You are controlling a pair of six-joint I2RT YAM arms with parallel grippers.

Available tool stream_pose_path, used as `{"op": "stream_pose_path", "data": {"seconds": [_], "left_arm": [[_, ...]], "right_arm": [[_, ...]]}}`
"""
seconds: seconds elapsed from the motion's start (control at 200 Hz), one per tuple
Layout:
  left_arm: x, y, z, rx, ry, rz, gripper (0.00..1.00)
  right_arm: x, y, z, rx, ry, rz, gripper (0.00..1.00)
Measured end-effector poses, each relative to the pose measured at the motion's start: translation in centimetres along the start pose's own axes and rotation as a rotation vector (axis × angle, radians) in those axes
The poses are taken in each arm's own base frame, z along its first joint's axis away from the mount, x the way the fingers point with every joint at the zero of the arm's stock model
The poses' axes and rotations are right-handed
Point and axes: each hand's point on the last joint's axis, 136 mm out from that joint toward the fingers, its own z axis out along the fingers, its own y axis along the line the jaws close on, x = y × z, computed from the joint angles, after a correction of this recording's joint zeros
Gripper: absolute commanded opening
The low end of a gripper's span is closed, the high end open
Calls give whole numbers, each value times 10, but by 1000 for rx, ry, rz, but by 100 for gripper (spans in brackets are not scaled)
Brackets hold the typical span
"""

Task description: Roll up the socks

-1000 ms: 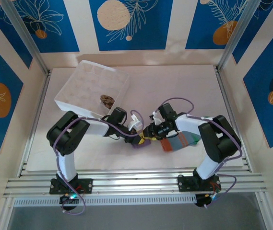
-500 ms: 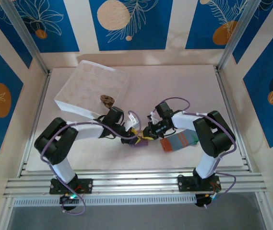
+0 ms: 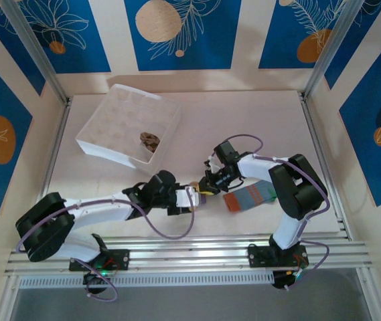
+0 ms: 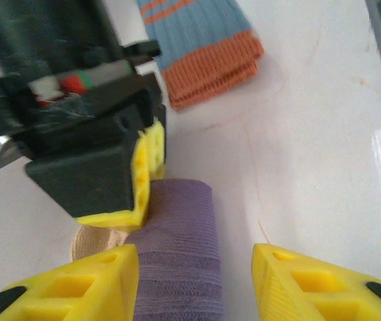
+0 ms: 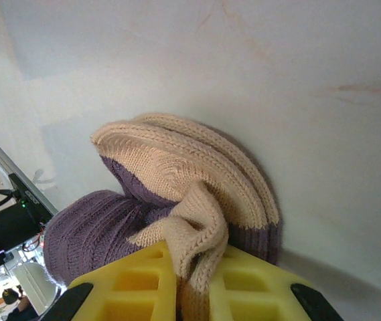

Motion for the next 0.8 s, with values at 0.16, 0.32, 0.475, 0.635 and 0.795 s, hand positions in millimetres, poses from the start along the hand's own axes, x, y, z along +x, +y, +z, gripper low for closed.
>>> {"op": "stream_pose_path", "data": {"seconds": [0.16, 0.32, 0.475, 0.635, 0.795], "left_arm": [[14, 5, 11, -62, 69, 95, 49], [29, 7, 29, -114, 106, 162, 48], [31, 6, 37, -141, 106, 183, 7], [26, 6, 34, -133, 86, 165, 0], [22, 4, 30, -27, 47, 36, 0]], "right_arm": [[0, 1, 0, 1, 2, 0, 14], [0, 0, 1, 4, 9, 6, 14], [1, -1, 0, 10, 11, 13, 25], [1, -7, -4, 33, -21, 2, 46], [9, -13, -20, 63, -92, -22, 52]]}}
